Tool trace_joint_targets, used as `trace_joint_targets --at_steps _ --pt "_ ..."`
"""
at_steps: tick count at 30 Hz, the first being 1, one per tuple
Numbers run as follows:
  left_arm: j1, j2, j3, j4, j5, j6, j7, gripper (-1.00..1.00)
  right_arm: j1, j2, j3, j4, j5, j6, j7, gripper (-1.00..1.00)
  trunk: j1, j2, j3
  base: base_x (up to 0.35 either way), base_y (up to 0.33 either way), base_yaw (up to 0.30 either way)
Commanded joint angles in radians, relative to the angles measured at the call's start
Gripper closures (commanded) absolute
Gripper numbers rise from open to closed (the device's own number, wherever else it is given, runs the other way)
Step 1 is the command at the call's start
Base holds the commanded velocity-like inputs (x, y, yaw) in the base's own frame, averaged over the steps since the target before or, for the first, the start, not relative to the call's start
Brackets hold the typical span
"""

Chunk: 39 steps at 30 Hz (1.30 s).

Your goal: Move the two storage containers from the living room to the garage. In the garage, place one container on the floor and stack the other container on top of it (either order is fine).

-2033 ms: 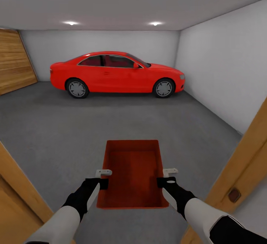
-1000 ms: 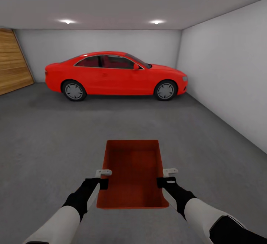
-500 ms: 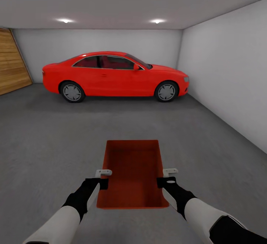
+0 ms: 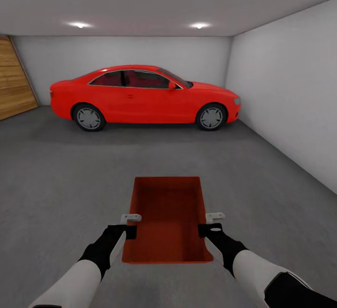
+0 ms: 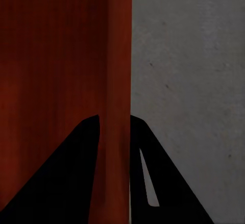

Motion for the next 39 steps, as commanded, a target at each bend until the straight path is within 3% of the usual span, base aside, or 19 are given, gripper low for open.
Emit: trace_joint_targets --at_steps 1,39 --pt "-0.001 -0.004 0.007 -0.004 -0.039 -0.067 0.01 1.0 0.0 0.004 0.007 0.003 -0.011 0.007 -0.009 1.0 0.001 -0.002 -0.002 0.321 0.0 0.0" --pt "-0.001 -0.004 0.007 -0.004 -0.039 -0.068 0.01 1.0 0.0 0.002 0.007 0.003 -0.011 0.007 -0.009 1.0 0.001 -0.002 -0.002 0.321 0.0 0.0"
